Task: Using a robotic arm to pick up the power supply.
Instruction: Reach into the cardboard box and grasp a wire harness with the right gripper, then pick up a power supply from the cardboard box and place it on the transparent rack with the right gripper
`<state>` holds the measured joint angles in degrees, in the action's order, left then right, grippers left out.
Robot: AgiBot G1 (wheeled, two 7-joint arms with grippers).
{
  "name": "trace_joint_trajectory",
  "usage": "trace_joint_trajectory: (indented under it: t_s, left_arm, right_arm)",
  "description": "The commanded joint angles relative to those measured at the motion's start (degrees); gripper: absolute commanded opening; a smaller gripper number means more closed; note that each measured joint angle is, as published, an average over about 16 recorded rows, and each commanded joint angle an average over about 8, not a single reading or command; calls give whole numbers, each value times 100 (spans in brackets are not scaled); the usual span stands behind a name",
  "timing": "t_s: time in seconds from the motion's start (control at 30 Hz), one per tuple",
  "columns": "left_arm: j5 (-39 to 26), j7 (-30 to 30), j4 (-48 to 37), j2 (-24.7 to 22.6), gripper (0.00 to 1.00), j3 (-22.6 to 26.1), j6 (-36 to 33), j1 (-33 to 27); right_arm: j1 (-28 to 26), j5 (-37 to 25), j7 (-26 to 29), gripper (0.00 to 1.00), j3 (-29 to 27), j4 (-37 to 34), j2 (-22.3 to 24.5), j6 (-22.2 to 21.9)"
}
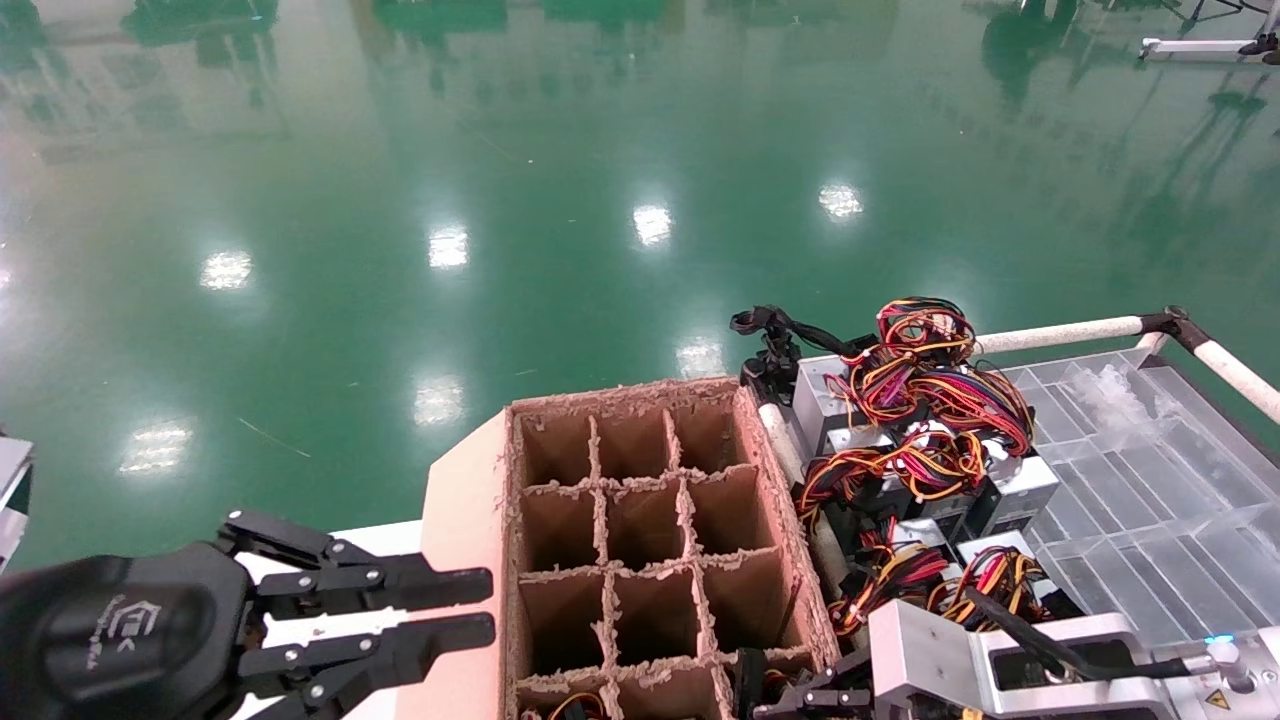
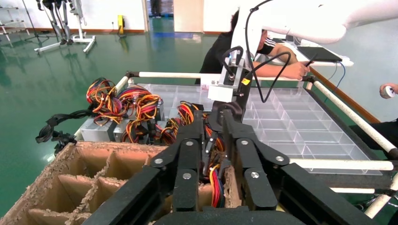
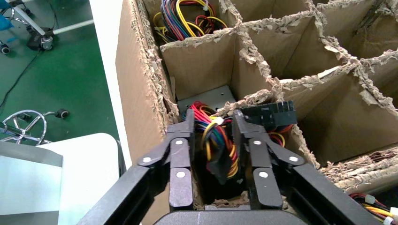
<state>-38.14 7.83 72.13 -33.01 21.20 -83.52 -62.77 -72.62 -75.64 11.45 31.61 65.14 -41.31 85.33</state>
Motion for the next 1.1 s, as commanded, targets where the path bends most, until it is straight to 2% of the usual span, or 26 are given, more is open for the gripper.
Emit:
trace_joint_trajectory:
  t_s: [0.03, 0.6, 1.1]
  left_arm:
    - [0, 0, 0, 0, 100, 0, 0, 0]
    - [0, 0, 0, 0, 100, 1, 0, 0]
    - [1, -1, 0, 0, 100, 1, 1, 0]
  right_arm:
    - [20, 11, -13, 0, -8, -6, 15, -9]
    - [55, 232, 0, 0, -138, 98, 188, 24]
    - [20, 1147, 529, 0, -694, 635, 675, -124]
